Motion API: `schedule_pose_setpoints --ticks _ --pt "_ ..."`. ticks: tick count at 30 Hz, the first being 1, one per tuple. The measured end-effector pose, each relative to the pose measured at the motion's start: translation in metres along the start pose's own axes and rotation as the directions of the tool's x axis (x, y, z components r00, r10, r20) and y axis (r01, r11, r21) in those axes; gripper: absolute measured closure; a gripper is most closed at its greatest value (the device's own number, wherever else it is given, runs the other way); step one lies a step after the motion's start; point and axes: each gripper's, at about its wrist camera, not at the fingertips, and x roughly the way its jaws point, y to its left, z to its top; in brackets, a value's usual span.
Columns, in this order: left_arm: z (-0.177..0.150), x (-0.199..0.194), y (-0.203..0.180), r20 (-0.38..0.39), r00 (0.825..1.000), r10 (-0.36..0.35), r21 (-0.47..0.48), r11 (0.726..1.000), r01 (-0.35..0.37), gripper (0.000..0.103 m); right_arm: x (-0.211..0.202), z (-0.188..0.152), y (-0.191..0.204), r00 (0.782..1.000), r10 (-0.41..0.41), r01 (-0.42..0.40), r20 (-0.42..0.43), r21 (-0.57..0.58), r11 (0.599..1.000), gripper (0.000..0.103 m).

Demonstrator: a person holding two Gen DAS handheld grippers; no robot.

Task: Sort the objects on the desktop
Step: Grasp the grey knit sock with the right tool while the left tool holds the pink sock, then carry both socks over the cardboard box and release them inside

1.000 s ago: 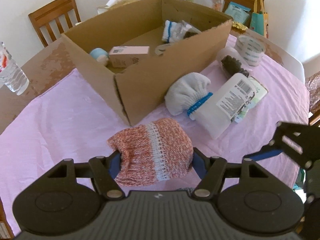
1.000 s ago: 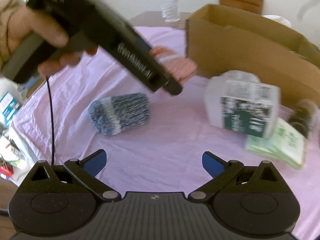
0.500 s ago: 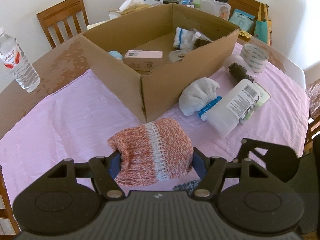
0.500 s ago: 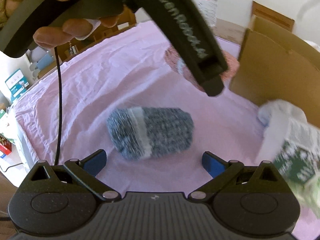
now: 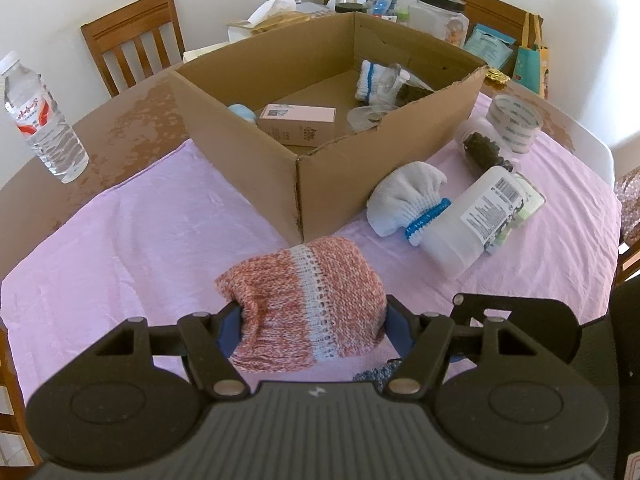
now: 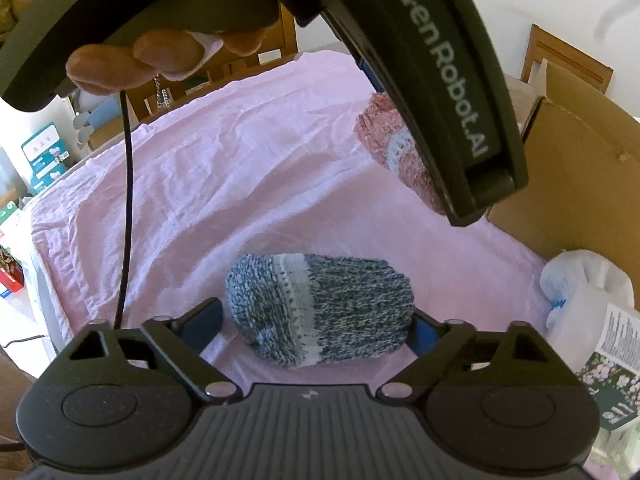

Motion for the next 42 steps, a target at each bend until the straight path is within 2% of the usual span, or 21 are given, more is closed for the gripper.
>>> schedule_pose_setpoints --ticks 3,15,18,23,24,28,33,36,38,40,42 --pt "0.0 -0.002 0.0 0.002 1.0 0.004 -0.006 1.0 -0.004 0.033 -0.003 0.002 0.0 1.0 0.001 -0.001 -0.003 -0.001 1.0 0.019" --pt "0.006 -0.02 -0.008 0.027 0.999 0.036 -0.051 0.998 -0.035 0.033 -0.041 0.008 -0.002 0.999 0.028 -0.027 0.023 -0.042 0.999 0.024" --pt "0.009 -0.026 -0.013 0.036 0.998 0.046 -0.065 0.997 -0.044 0.033 -0.051 0.007 -0.004 0.999 0.025 -0.024 0.023 -0.064 0.998 0.029" --pt "0.014 -0.032 -0.022 0.045 0.997 0.065 -0.083 0.995 -0.061 0.033 -0.071 0.004 -0.01 0.999 0.033 -0.031 0.021 -0.094 0.995 0.029" --pt "0.015 -0.032 -0.023 0.046 0.997 0.066 -0.091 0.994 -0.061 0.033 -0.073 0.003 -0.012 0.999 0.033 -0.031 0.018 -0.097 0.995 0.027" --pt "0.015 -0.035 -0.026 0.048 0.996 0.071 -0.11 0.992 -0.065 0.033 -0.072 -0.002 -0.014 0.999 0.035 -0.032 0.023 -0.099 0.995 0.002" --pt "0.012 -0.037 -0.023 0.038 0.996 0.083 -0.128 0.989 -0.077 0.033 -0.052 -0.004 -0.009 0.999 0.054 -0.053 0.002 -0.09 0.994 0.002" --pt "0.01 -0.037 -0.021 0.031 0.996 0.084 -0.13 0.988 -0.079 0.033 -0.038 -0.014 -0.008 0.999 0.046 -0.047 -0.013 -0.073 0.996 0.004" --pt "0.008 -0.038 -0.018 0.029 0.996 0.082 -0.128 0.989 -0.078 0.033 -0.03 -0.014 -0.007 0.999 0.04 -0.041 -0.027 -0.062 0.997 0.009" --pt "0.006 -0.038 -0.015 0.029 0.996 0.08 -0.127 0.989 -0.076 0.033 -0.026 -0.013 -0.006 0.999 0.034 -0.036 -0.041 -0.054 0.998 0.018" --pt "0.004 -0.038 -0.013 0.03 0.997 0.077 -0.127 0.989 -0.073 0.033 -0.028 -0.014 -0.007 0.998 0.044 -0.046 -0.04 -0.044 0.998 0.02"
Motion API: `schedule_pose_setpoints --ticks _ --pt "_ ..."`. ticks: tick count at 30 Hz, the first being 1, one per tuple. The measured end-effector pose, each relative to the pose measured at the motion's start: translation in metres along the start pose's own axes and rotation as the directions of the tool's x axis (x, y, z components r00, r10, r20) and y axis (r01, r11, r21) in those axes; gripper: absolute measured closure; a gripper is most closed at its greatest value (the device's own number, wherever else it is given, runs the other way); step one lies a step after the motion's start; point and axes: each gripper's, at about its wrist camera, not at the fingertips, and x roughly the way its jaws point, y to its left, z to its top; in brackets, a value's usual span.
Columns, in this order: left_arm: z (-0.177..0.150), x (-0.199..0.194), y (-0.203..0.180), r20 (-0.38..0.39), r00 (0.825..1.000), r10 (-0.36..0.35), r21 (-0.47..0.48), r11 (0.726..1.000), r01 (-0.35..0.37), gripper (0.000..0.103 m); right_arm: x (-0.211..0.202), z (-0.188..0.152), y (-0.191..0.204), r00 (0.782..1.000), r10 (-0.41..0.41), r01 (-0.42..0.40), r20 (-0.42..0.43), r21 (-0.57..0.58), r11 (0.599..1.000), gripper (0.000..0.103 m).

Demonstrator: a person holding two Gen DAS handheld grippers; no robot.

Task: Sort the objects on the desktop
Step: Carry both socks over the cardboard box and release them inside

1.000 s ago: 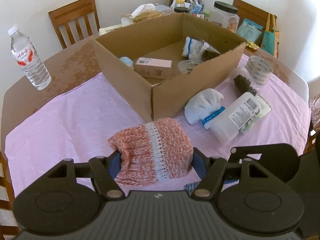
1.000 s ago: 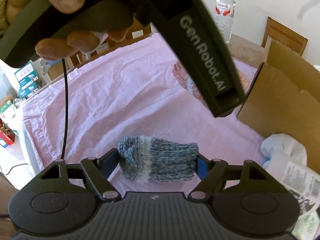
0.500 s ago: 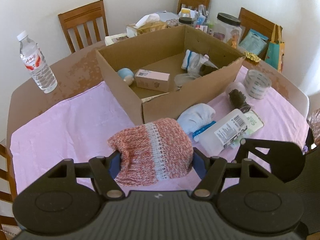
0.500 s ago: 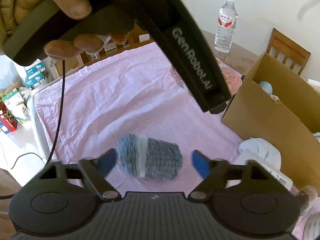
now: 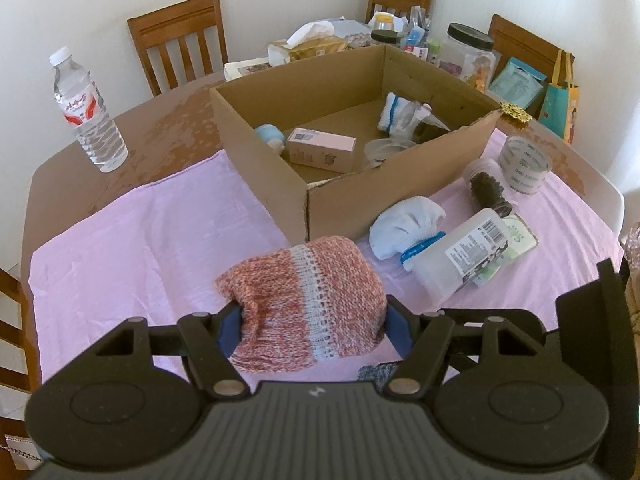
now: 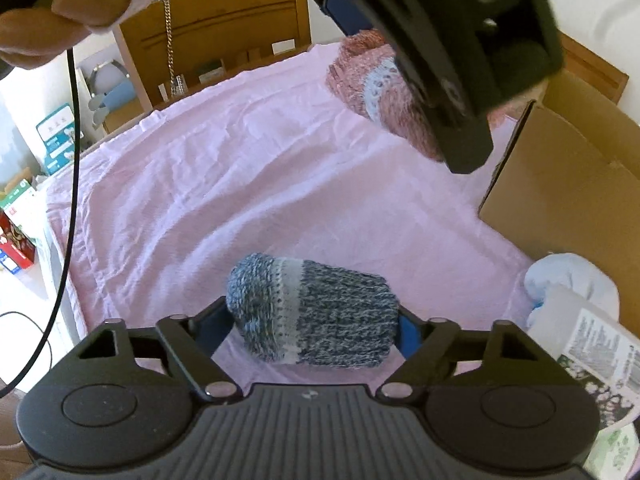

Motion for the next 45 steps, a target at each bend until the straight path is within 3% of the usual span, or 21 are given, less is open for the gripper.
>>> schedule_pose_setpoints --ticks 13,22,34,45 --pt "0.002 -0.005 0.005 0.017 1.0 -0.008 -0.005 1.0 0.008 0.033 -0.016 0.013 -0.006 1.0 -0.009 0.009 0.007 -0.01 1.0 0.025" --pt "0.027 -0.017 -0.006 0.056 0.998 0.02 0.021 1.0 -0.021 0.033 -0.062 0.022 -0.03 0.998 -0.04 0.041 0.039 -0.019 0.999 0.025" --pt "0.073 -0.019 -0.026 0.125 0.992 0.017 0.035 0.999 -0.022 0.033 -0.121 0.034 -0.084 0.973 -0.199 0.206 0.112 -0.052 0.977 0.025" --pt "0.112 0.008 -0.033 0.131 0.991 -0.007 0.028 1.0 0.003 0.033 -0.147 0.049 -0.146 0.947 -0.285 0.292 0.145 -0.024 0.956 0.025"
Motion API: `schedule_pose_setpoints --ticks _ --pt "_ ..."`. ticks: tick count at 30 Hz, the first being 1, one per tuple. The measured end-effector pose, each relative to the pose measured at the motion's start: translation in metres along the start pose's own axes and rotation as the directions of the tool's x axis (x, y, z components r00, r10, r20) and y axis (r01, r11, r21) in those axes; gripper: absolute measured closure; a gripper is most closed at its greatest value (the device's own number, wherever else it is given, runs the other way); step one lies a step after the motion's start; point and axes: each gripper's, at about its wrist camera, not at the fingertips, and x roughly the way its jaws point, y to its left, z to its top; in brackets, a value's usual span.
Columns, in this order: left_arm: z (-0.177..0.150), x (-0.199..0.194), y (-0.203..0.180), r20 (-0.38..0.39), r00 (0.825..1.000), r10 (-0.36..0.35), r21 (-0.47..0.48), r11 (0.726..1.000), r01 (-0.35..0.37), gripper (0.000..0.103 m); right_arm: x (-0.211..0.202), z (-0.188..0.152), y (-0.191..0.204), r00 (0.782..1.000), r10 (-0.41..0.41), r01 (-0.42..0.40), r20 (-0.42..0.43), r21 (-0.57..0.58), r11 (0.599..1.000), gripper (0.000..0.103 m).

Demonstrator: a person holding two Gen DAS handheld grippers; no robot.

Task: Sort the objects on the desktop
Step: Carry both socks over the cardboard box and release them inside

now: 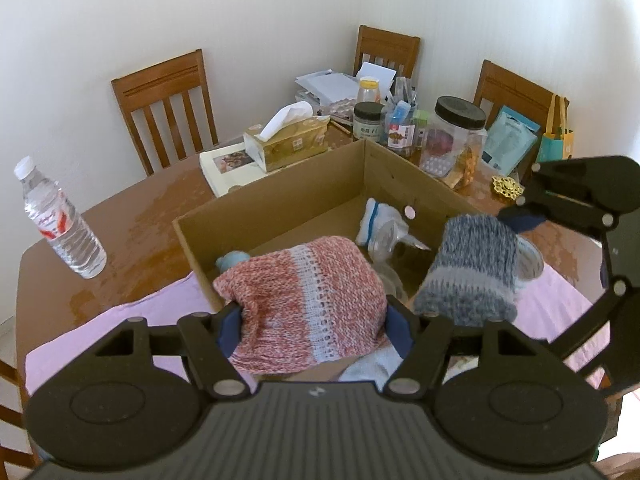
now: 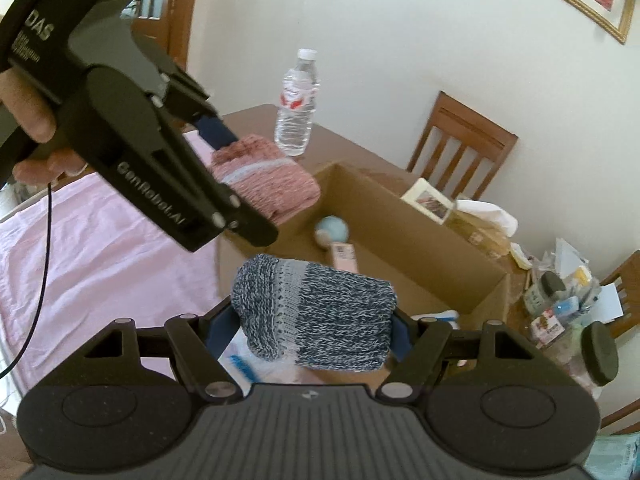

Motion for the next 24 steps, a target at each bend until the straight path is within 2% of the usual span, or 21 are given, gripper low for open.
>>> schedule_pose_setpoints --ticks 9,13,19,20,24 --pt "0.018 0.038 0.011 -0.032 0.999 -0.018 -0.021 1.0 0.018 0.032 0.034 0.01 -0.047 1.0 -0.002 0.003 -0.025 0.045 0.999 0.025" --pt "0.021 0.052 0.019 -0.035 0.999 0.014 -0.037 0.999 -0.016 0.019 0.055 0.017 -0.064 0.999 0.0 0.002 -0.045 0.06 0.998 0.025" --pt "0.022 0.057 0.026 -0.047 0.998 0.034 -0.06 0.998 -0.036 0.015 0.087 0.026 -0.079 0.997 -0.014 0.017 -0.073 0.04 0.999 0.024" --pt "0.022 0.056 0.027 -0.047 0.998 0.037 -0.068 0.997 -0.04 0.014 0.091 0.027 -0.08 0.997 -0.019 0.022 -0.076 0.034 0.999 0.023" --pt "0.02 0.05 0.028 -0.06 0.997 0.044 -0.091 0.995 -0.05 0.013 0.101 0.028 -0.083 0.996 -0.038 0.039 -0.079 0.022 0.999 0.007"
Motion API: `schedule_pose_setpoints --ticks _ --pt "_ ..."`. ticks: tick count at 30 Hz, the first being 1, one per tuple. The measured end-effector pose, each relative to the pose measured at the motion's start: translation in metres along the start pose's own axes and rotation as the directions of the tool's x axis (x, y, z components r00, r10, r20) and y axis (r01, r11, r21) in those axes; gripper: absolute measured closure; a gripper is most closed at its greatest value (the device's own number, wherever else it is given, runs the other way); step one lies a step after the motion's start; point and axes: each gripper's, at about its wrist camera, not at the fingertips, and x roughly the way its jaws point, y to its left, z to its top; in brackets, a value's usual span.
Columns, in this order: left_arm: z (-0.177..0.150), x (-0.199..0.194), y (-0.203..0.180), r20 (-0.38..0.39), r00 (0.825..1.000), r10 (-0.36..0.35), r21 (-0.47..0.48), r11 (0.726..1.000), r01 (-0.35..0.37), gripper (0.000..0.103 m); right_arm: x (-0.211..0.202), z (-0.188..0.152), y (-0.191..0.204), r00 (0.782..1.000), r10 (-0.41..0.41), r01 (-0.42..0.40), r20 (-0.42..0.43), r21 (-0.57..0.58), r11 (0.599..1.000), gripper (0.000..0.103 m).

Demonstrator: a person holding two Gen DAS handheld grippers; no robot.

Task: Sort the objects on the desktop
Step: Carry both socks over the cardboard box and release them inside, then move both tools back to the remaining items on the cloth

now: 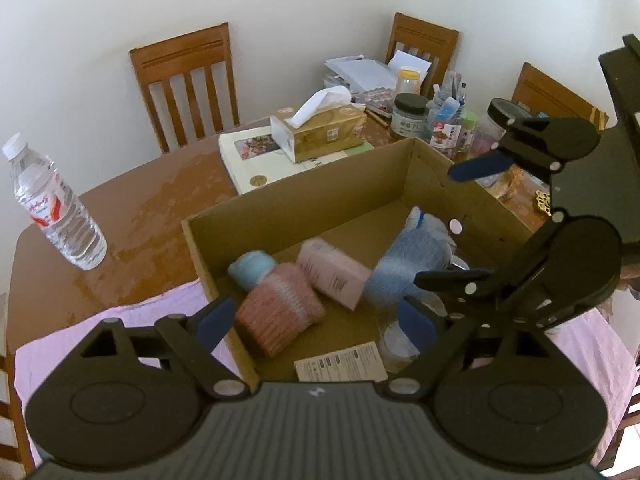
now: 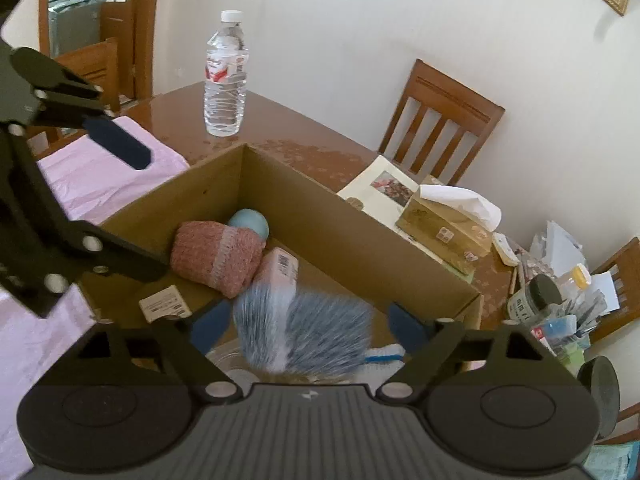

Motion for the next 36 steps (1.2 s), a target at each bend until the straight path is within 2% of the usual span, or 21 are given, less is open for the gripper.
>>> schedule_pose_setpoints --ticks 4,10,18,21,24,36 --pt "-0.003 -0.006 -0.004 -0.019 1.0 0.008 -0.022 1.0 -0.009 0.012 -0.003 -0.003 -0.001 1.0 0.01 -0.01 0.013 0.008 1.0 0.0" --pt "-0.012 -0.016 -0.019 -0.036 0.999 0.005 -0.032 0.999 -0.006 0.011 -0.022 -0.011 0.0 0.999 0.037 -0.037 0.015 0.026 0.999 0.0" --pt "-0.04 -0.021 -0.05 -0.036 0.999 0.024 -0.023 0.999 -0.025 0.011 -0.051 -0.048 0.008 0.999 0.004 -0.007 0.048 0.071 0.997 0.0" --pt "-0.049 -0.023 -0.062 -0.049 0.999 0.008 0.004 1.0 -0.008 0.011 -0.063 -0.064 0.013 1.0 -0.003 0.0 0.026 0.115 0.993 0.0" --pt "-0.054 -0.024 -0.071 -0.051 0.998 0.039 0.022 0.999 -0.038 0.011 -0.073 -0.079 0.02 1.0 -0.018 0.016 0.01 0.13 0.991 0.0" --pt "-0.073 -0.014 -0.089 -0.067 0.996 0.052 -0.005 0.999 -0.052 0.011 -0.092 -0.141 0.043 0.998 -0.041 0.054 -0.057 0.264 0.963 0.0"
